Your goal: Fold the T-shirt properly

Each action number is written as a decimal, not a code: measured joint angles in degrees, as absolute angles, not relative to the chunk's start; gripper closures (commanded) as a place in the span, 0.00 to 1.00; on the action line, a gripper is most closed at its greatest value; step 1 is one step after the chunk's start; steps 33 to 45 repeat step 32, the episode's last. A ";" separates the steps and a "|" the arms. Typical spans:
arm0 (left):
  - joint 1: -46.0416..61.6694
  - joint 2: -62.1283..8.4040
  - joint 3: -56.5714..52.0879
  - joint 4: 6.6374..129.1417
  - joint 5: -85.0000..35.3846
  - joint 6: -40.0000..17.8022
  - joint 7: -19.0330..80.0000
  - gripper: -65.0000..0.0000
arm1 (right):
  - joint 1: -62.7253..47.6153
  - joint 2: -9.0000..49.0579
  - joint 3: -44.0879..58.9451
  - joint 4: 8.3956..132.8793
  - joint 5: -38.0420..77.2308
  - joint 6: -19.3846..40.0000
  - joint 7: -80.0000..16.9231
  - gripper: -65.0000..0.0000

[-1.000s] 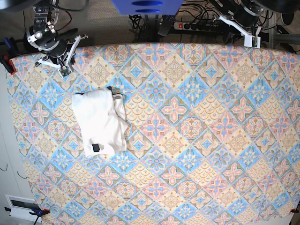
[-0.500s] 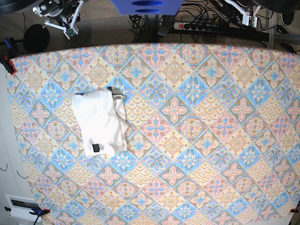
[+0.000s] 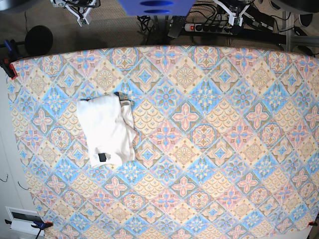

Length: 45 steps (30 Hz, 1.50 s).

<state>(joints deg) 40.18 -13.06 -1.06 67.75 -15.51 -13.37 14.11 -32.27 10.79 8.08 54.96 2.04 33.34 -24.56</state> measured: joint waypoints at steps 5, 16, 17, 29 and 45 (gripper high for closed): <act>33.65 -13.15 1.72 55.51 -15.22 -13.19 10.61 0.98 | -26.74 10.66 7.92 38.11 1.89 33.21 -16.21 1.00; 18.87 -10.57 17.21 22.13 -11.92 -8.58 -12.21 0.98 | -16.91 9.45 8.14 14.31 1.83 27.33 -0.99 1.00; 18.48 -10.37 19.20 21.15 -11.92 -7.88 -12.97 0.98 | -16.80 8.16 8.14 14.15 1.74 24.82 -0.47 1.00; 15.09 -8.08 26.02 19.64 -11.94 -3.73 -13.89 0.98 | -15.11 4.56 8.36 13.72 1.80 16.71 -0.30 1.00; 14.41 -7.92 26.00 19.99 -11.99 -3.44 -14.00 0.98 | -12.95 -1.08 8.34 13.74 1.74 18.24 0.05 1.00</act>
